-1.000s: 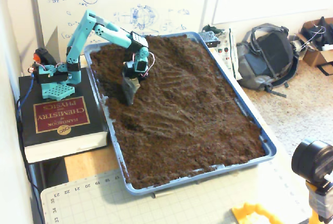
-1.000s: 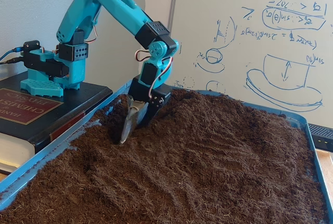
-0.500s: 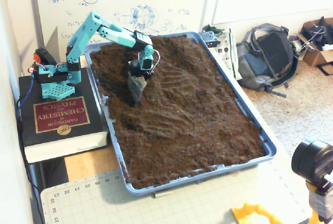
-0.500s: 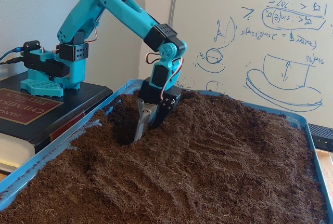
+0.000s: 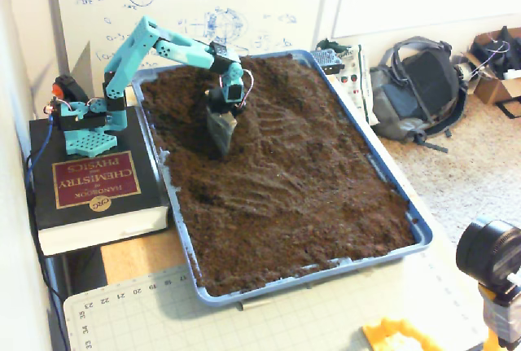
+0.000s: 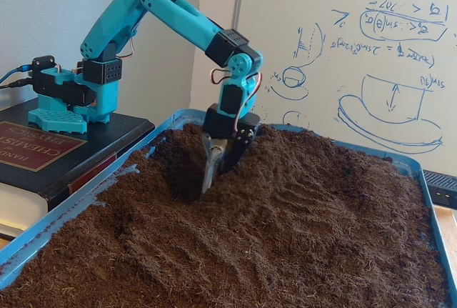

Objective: Build a berm.

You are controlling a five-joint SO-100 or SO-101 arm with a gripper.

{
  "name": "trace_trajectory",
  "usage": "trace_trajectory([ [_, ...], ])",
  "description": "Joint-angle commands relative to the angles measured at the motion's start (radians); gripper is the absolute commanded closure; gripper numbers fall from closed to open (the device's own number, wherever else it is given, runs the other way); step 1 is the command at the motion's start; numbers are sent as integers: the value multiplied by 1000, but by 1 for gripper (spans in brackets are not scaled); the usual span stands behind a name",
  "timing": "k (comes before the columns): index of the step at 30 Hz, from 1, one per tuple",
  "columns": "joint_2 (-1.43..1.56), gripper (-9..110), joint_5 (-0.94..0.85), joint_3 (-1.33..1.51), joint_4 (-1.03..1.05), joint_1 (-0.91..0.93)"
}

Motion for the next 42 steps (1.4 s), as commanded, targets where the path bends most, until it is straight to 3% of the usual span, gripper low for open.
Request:
trace_trajectory([
  [1, 163, 101, 8, -150, -49, -44],
  [9, 206, 101, 6, -147, -25, -46],
  [32, 511, 101, -6, -144, 672, 32],
  [42, 426, 101, -12, -23, 600, 173],
])
